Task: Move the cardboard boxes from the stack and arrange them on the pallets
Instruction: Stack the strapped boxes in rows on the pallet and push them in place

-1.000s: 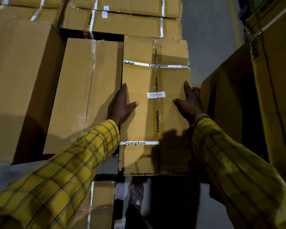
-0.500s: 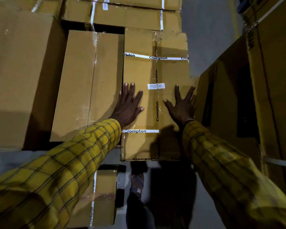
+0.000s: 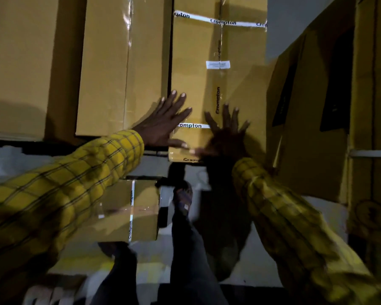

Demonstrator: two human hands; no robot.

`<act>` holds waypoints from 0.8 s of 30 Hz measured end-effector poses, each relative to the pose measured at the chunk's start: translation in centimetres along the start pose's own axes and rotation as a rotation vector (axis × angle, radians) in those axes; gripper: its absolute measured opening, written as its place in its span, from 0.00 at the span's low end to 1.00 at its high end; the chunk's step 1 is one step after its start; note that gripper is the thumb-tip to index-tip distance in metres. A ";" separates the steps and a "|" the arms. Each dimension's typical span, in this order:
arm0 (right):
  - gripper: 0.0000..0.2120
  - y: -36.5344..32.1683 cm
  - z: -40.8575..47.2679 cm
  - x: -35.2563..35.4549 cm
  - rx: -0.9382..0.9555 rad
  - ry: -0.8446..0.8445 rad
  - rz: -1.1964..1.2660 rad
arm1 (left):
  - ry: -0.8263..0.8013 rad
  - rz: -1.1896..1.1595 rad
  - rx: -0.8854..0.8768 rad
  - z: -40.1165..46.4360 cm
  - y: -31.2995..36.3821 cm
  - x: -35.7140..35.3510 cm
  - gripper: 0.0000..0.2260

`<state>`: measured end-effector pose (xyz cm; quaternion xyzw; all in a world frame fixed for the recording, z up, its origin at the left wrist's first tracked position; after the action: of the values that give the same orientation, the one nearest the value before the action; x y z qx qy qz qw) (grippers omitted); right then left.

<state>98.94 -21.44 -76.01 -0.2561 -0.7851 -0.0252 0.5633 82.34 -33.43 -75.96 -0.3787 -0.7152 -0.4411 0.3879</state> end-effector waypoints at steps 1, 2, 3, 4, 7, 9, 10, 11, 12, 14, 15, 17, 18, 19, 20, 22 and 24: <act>0.63 -1.0 -0.6 -1.0 0.048 -0.022 -0.037 | -0.010 0.019 -0.034 -1.2 -0.5 -0.5 0.53; 0.64 -1.4 -0.9 -1.7 0.072 -0.040 -0.069 | -0.022 0.028 -0.052 -2.3 -1.0 -0.8 0.55; 0.65 -1.6 -1.0 -2.1 0.079 -0.055 -0.101 | -0.030 0.023 -0.060 -3.1 -1.6 -0.9 0.57; 0.66 -1.8 -1.0 -2.3 0.080 -0.062 -0.130 | -0.033 0.012 -0.065 -3.6 -1.9 -0.9 0.57; 0.65 -2.4 -1.0 -1.9 0.089 -0.052 -0.156 | -0.013 0.007 -0.061 -4.1 -2.5 -0.8 0.55; 0.66 -2.7 -1.2 -1.6 0.111 -0.067 -0.122 | -0.009 0.015 -0.033 -4.3 -2.7 -1.0 0.53; 0.66 -2.8 -1.2 -1.6 0.112 -0.072 -0.113 | -0.007 0.010 -0.018 -4.6 -2.8 -1.1 0.52; 0.64 -2.8 -1.3 -1.7 0.101 -0.063 -0.125 | -0.005 -0.001 -0.008 -5.0 -2.8 -1.3 0.51; 0.60 -2.9 -1.3 -2.0 0.075 -0.040 -0.170 | -0.003 -0.010 -0.005 -5.5 -2.7 -1.5 0.50; 0.50 -3.1 -1.4 -2.6 0.000 0.021 -0.269 | -0.013 -0.018 -0.004 -6.3 -2.5 -2.1 0.48; 0.47 -3.2 -1.4 -2.5 -0.034 0.056 -0.283 | -0.018 -0.019 0.002 -6.6 -2.4 -2.4 0.47; 0.45 -3.4 -1.0 -2.5 -0.043 0.060 -0.301 | -0.020 -0.021 0.024 -6.6 -2.1 -2.9 0.47; 0.46 -3.4 -0.8 -2.6 -0.028 0.050 -0.308 | -0.023 -0.026 0.040 -6.5 -2.0 -2.9 0.46; 0.46 -3.3 -0.7 -2.8 -0.012 0.034 -0.304 | -0.032 -0.034 0.059 -6.4 -2.0 -3.0 0.46; 0.47 -3.2 -0.6 -2.9 -0.002 0.033 -0.300 | -0.049 -0.048 0.082 -6.4 -2.1 -3.0 0.46; 0.47 -3.0 -0.7 -3.0 0.018 0.050 -0.306 | -0.080 -0.081 0.129 -6.4 -2.4 -3.0 0.46; 0.48 -3.2 -0.6 -3.0 0.042 0.044 -0.280 | -0.096 -0.104 0.156 -6.6 -2.7 -3.1 0.46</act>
<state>98.79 -25.55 -77.70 -0.1317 -0.8010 -0.0929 0.5766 82.70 -41.01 -77.54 -0.3304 -0.7839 -0.3851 0.3580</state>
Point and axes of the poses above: each hand's wrist, its own z-axis towards the middle knuckle, its own x-axis out of the back of the hand, y = z × x, the point moved 6 cm from there along z, towards the middle knuckle, and after that the axes turned 13 degrees about x, right-handed, at the moved point
